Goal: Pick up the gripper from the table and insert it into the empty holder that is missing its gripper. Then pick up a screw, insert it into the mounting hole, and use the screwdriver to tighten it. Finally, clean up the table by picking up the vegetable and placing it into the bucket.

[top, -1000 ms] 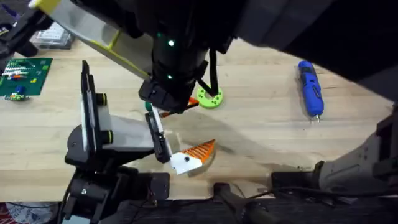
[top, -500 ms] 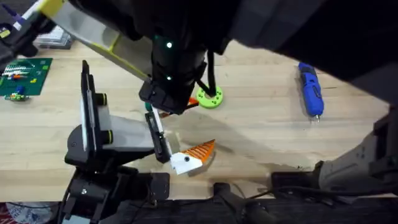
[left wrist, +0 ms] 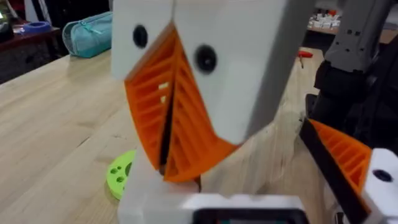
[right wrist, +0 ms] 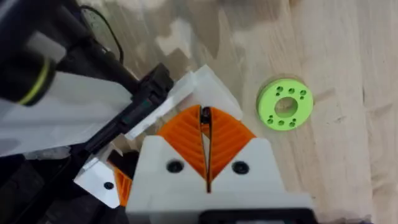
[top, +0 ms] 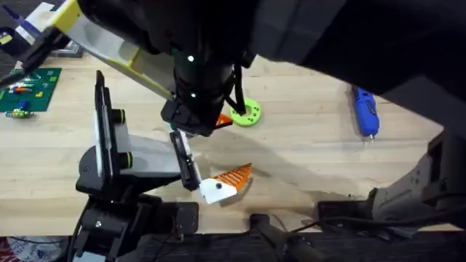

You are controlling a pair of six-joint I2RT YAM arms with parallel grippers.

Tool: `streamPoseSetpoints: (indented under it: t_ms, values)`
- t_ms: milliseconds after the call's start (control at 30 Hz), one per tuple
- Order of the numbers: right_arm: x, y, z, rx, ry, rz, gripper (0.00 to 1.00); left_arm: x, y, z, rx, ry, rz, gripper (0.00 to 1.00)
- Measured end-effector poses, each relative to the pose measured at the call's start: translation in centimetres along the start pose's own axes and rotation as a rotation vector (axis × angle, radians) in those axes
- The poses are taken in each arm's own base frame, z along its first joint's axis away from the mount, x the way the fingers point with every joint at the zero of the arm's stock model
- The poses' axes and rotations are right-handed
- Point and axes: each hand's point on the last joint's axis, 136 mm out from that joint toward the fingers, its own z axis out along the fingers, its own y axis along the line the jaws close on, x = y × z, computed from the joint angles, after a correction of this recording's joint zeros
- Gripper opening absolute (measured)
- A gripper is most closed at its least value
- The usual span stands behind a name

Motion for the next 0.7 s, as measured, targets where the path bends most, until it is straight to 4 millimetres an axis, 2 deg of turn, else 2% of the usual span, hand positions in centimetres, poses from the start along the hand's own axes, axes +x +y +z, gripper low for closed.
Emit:
streamPoseSetpoints:
  t_ms: [333, 367, 400, 433, 567, 600, 700]
  values:
    - [0.0, 0.1, 0.0, -0.009, -0.002, 0.0, 0.004, 0.0, 0.0, 0.0, 0.0, 0.0, 0.0, 0.986]
    - [0.0, 0.2, 0.0, -0.009, -0.002, 0.005, 0.027, 0.0, 0.0, 0.0, 0.0, 0.0, 0.0, 0.986]
    - [0.0, 0.2, 0.0, -0.01, -0.002, 0.006, 0.122, 0.0, 0.0, 0.0, 0.0, 0.0, 0.0, 0.986]
    - [0.0, 0.2, 0.0, -0.011, -0.002, 0.006, 0.259, 0.0, 0.0, 0.0, 0.0, 0.0, 0.0, 0.986]
    - [0.5, -0.5, -0.1, 0.008, 0.019, 0.013, 0.863, 0.0, 0.0, 0.0, -0.002, 0.0, -0.001, 0.986]
    - [0.6, -0.7, -0.1, 0.014, 0.021, 0.015, 0.955, 0.0, 0.1, 0.0, -0.003, 0.0, -0.002, 0.986]
    - [0.6, -1.0, -0.2, 0.017, 0.019, 0.019, 0.99, 0.0, 0.1, 0.0, -0.004, 0.0, -0.004, 0.986]
